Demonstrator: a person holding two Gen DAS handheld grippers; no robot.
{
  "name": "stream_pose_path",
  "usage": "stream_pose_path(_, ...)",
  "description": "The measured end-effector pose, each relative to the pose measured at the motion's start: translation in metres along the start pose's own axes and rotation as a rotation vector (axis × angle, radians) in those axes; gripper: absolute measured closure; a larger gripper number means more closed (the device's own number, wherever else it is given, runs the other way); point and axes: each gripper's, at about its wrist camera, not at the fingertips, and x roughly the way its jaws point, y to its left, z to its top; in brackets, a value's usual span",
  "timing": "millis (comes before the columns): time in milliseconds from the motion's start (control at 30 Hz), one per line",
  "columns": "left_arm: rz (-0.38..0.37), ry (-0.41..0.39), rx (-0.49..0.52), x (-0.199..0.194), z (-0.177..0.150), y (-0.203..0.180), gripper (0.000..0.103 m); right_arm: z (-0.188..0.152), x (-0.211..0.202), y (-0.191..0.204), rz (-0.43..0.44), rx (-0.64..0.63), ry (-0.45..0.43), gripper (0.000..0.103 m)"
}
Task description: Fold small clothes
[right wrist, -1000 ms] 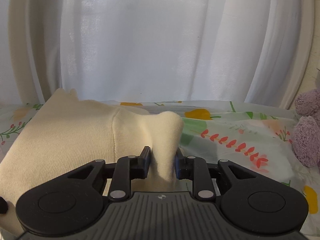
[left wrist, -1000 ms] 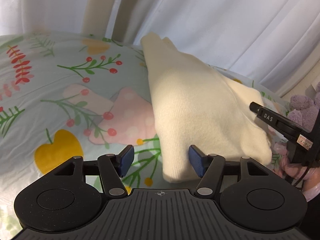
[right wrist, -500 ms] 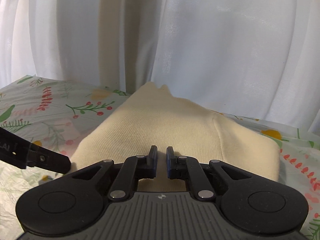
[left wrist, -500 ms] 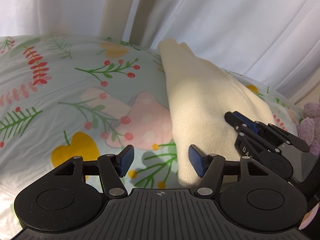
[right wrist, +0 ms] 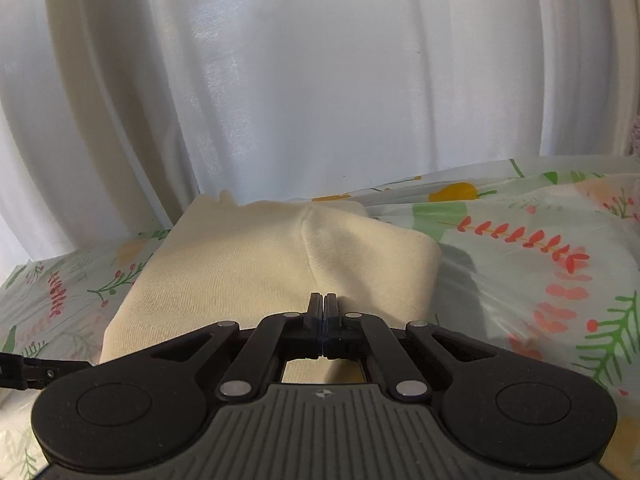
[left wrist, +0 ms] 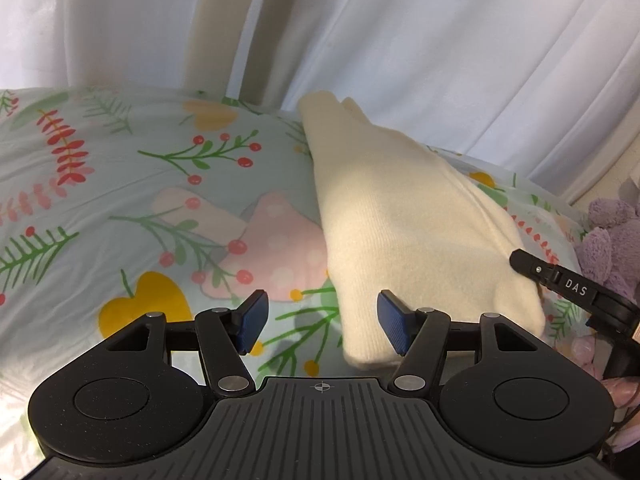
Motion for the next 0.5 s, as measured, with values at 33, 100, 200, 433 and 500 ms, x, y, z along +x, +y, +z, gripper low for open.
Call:
stream_pose_path(33, -0.006, -0.006, 0.021, -0.003, -0.004, -0.002, 0.037, 0.001, -0.007, -0.01, 0.009, 0.067, 0.017, 0.102)
stream_pose_path(100, -0.02, -0.014, 0.055, -0.007, -0.012, -0.006, 0.037, -0.001, -0.024, -0.032, 0.065, 0.234, 0.042, 0.096)
stream_pose_path(200, -0.071, -0.008, 0.089, -0.008, -0.025, -0.016, 0.037, -0.009, -0.038, -0.057, 0.15, 0.399, 0.087, 0.093)
stream_pose_path(433, -0.035, -0.005, 0.131, 0.01, -0.04, -0.035, 0.037, -0.05, -0.039, -0.082, 0.336, 0.701, 0.185, 0.06)
stream_pose_path(500, -0.009, -0.031, 0.153, 0.015, -0.04, -0.039, 0.037, -0.055, -0.029, -0.075, 0.363, 0.713, 0.198, 0.06)
